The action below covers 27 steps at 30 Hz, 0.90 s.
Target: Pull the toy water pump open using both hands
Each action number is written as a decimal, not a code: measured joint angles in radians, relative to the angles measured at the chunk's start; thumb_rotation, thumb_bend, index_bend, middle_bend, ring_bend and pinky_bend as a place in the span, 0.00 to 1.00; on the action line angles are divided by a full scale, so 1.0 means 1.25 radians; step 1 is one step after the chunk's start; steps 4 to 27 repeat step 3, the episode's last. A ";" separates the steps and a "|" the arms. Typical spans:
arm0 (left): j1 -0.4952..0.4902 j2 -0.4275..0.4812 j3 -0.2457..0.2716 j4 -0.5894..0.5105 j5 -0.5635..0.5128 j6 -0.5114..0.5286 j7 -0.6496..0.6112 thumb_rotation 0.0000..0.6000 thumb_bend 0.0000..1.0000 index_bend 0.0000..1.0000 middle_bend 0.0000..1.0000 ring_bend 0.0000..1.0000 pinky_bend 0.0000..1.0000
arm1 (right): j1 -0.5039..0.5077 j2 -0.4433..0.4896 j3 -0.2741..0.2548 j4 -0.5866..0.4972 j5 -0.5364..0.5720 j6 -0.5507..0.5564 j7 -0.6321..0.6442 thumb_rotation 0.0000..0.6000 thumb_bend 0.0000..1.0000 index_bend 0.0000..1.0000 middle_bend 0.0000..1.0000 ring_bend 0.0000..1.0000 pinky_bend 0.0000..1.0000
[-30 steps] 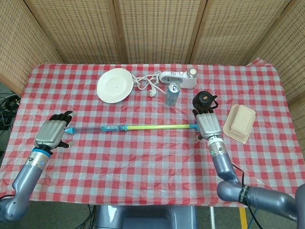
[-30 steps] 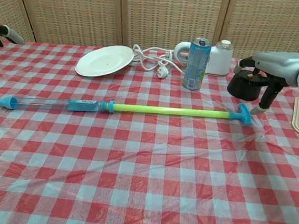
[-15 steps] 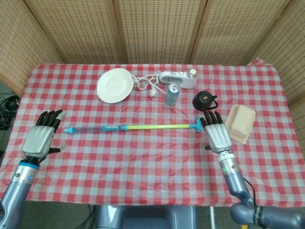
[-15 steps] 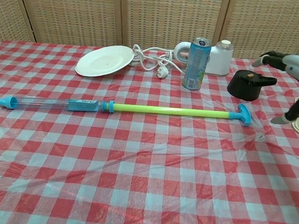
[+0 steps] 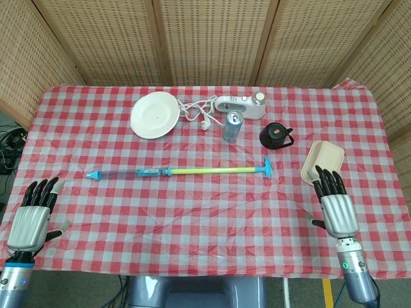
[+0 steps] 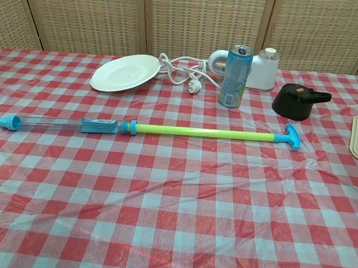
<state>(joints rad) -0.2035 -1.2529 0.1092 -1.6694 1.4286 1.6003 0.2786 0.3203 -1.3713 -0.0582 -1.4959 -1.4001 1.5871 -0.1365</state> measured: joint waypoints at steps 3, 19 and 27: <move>0.016 -0.002 0.000 0.011 0.019 0.011 -0.011 1.00 0.21 0.00 0.00 0.00 0.00 | -0.031 0.007 -0.009 0.020 -0.027 0.021 0.036 1.00 0.20 0.00 0.00 0.00 0.00; 0.016 -0.002 0.000 0.011 0.019 0.011 -0.011 1.00 0.21 0.00 0.00 0.00 0.00 | -0.031 0.007 -0.009 0.020 -0.027 0.021 0.036 1.00 0.20 0.00 0.00 0.00 0.00; 0.016 -0.002 0.000 0.011 0.019 0.011 -0.011 1.00 0.21 0.00 0.00 0.00 0.00 | -0.031 0.007 -0.009 0.020 -0.027 0.021 0.036 1.00 0.20 0.00 0.00 0.00 0.00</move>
